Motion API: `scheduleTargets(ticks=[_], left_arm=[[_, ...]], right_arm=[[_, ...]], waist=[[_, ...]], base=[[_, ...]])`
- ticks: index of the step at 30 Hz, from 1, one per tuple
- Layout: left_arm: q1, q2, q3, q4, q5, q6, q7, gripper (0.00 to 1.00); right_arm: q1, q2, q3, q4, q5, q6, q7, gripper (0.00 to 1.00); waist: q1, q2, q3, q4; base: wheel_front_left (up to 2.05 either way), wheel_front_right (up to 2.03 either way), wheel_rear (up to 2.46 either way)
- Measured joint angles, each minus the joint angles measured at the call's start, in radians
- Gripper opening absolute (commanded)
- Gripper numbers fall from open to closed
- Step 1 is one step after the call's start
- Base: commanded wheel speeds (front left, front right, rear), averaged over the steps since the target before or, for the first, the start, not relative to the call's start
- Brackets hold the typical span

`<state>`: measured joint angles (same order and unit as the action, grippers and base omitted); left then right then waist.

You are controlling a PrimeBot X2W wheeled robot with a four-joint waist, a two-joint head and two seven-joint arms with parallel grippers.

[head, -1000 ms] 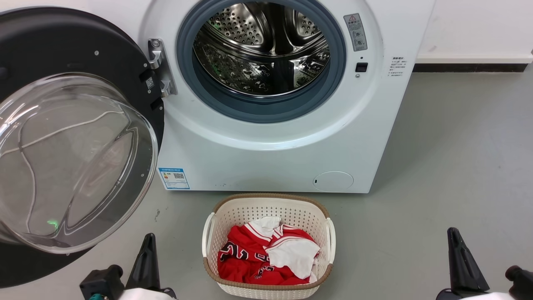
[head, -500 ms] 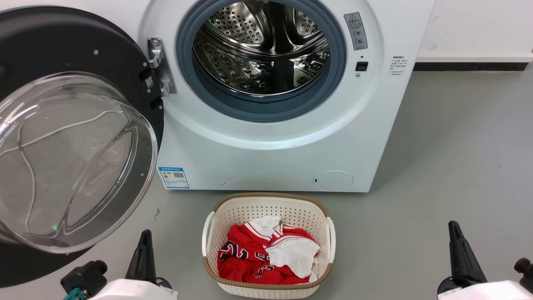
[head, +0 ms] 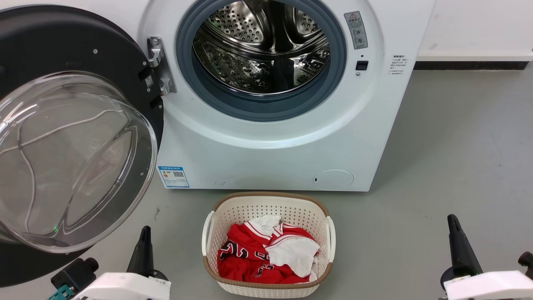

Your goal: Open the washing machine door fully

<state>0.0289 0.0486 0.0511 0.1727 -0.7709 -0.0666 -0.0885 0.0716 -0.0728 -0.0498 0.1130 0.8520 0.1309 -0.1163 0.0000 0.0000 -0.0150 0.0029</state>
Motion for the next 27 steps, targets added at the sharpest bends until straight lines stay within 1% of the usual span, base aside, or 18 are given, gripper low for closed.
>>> scheduleTargets(ticks=[13,27], left_arm=[[-0.029,0.000,0.015,0.016,-0.172,-0.012,0.042,0.00],[-0.055,0.000,0.025,0.029,-0.337,-0.023,0.082,0.00]], right_arm=[[-0.036,-0.002,-0.001,0.026,0.166,0.000,0.039,0.00],[-0.068,-0.004,-0.005,0.052,0.320,0.000,0.076,0.00]], waist=[[0.0000,0.0000,0.003,0.000],[0.0000,0.0000,0.006,-0.001]], base=[[0.00,0.00,0.00],[0.00,0.00,0.00]])
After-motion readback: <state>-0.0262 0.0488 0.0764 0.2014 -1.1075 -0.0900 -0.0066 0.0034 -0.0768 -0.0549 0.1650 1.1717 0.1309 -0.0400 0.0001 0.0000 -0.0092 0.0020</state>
